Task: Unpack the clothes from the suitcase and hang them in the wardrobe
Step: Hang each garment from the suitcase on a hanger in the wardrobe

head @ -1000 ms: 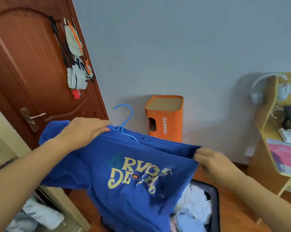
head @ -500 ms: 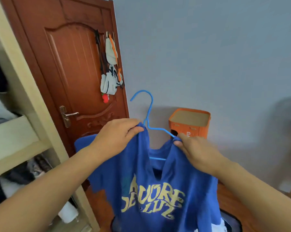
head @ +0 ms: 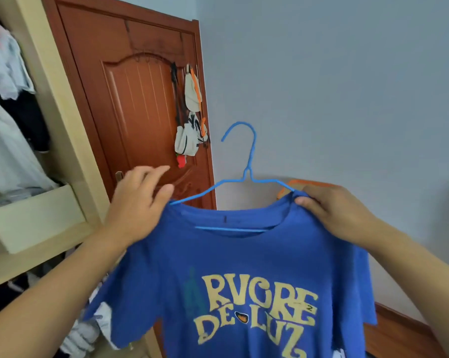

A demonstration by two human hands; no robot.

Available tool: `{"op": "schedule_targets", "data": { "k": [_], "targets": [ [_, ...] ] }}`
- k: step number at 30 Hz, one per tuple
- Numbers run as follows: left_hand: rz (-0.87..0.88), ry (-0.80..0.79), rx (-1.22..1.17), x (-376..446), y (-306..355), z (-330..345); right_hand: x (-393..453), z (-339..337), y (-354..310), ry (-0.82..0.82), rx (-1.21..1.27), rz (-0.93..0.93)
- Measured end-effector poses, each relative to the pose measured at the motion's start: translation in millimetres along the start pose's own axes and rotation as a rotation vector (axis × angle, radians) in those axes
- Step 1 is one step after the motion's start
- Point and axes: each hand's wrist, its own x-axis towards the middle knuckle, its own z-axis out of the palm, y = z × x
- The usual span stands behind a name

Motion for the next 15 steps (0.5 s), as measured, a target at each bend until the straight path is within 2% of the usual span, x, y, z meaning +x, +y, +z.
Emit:
{"op": "schedule_targets", "data": {
  "k": [2,4,11,15],
  "targets": [
    [0.14,-0.191,0.052,20,41,5,10,8,-16,-0.031,-0.024,-0.081],
    [0.153,-0.349,0.076,27,57,13,15,9,-23,-0.031,-0.042,-0.075],
    [-0.027,-0.31,-0.002,22,20,-11,9,-9,-20,0.03,0.307,0.062],
    [-0.18,-0.32,-0.13,37,-14,-32,36,-5,-73,-0.18,0.437,-0.031]
  ]
}}
